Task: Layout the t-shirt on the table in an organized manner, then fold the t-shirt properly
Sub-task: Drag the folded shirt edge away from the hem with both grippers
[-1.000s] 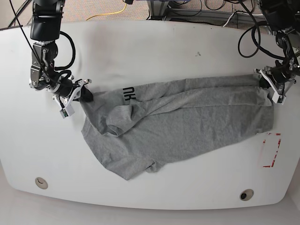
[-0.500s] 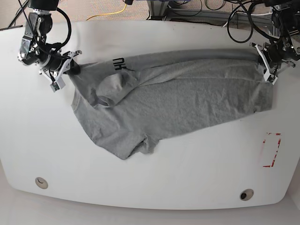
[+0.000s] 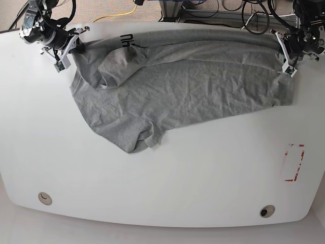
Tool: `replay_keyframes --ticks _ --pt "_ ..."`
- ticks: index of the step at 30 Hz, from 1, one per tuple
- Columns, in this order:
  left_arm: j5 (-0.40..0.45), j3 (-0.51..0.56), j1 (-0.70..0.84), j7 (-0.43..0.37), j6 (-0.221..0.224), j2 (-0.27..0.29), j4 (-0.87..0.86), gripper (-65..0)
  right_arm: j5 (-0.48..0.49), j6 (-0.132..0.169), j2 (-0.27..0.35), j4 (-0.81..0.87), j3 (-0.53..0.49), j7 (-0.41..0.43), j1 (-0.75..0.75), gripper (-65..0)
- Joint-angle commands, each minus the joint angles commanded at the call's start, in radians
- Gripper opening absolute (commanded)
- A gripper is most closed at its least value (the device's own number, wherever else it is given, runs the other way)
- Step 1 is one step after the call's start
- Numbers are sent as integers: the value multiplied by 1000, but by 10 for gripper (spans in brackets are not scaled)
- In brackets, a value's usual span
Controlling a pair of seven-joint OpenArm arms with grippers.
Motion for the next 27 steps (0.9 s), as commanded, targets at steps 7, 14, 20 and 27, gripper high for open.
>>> replay_keyframes --ticks 7,14,20,27 --pt "2 3 -21 0 0 31 0 -646 5 0 -17 0 31 0 -44 -642" --pt "3 34 -69 0 0 31 -2 -646 -2 0 -58 2 80 0 -78 -642" --pt "3 43 -83 2 0 26 -2 -644 -2 0 -58 2 83 0 -81 -637" --pt "3 41 -80 37 0 23 2 -478 -3 0 -58 2 83 0 -77 -488"
